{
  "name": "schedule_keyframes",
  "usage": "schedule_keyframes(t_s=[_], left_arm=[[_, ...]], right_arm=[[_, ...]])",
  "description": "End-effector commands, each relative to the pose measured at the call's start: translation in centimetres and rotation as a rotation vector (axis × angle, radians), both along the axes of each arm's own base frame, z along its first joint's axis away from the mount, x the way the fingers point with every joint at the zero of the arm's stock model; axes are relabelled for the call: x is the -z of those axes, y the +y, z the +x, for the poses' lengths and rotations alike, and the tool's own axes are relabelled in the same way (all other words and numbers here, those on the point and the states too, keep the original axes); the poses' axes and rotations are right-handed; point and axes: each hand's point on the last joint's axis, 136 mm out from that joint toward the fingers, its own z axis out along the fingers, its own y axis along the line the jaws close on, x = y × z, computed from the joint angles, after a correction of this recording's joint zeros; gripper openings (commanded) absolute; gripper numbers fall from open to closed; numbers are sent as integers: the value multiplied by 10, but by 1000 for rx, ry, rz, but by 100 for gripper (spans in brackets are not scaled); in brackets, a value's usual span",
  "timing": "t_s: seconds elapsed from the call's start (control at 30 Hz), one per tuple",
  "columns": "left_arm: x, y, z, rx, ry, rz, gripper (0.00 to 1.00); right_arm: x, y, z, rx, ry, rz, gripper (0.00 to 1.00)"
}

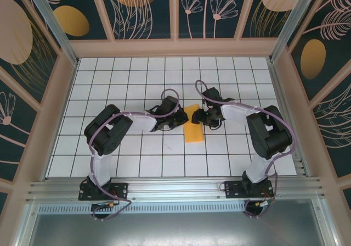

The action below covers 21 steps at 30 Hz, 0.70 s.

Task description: Fold a paper plane with a square sheet of paper (pick it up from the middle)

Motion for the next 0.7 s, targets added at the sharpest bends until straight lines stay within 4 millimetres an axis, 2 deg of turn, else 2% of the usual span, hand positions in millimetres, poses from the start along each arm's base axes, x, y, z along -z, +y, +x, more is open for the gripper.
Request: schedule_keyframes(t_s=[0.0, 0.23, 0.33, 0.47, 0.67], left_arm=[[12, 1, -3, 17, 16, 36, 0], [30, 12, -11, 7, 50, 86, 0], [37, 16, -14, 6, 61, 105, 0], [41, 18, -15, 5, 65, 118, 0], [42, 20, -15, 8, 62, 129, 0]], right_arm=[[46, -17, -12, 22, 68, -97, 65], [39, -12, -6, 15, 57, -82, 66], [26, -7, 1, 9, 29, -61, 68], [-10, 1, 15, 4, -46, -1, 72], [-57, -5, 26, 25, -141, 92, 75]])
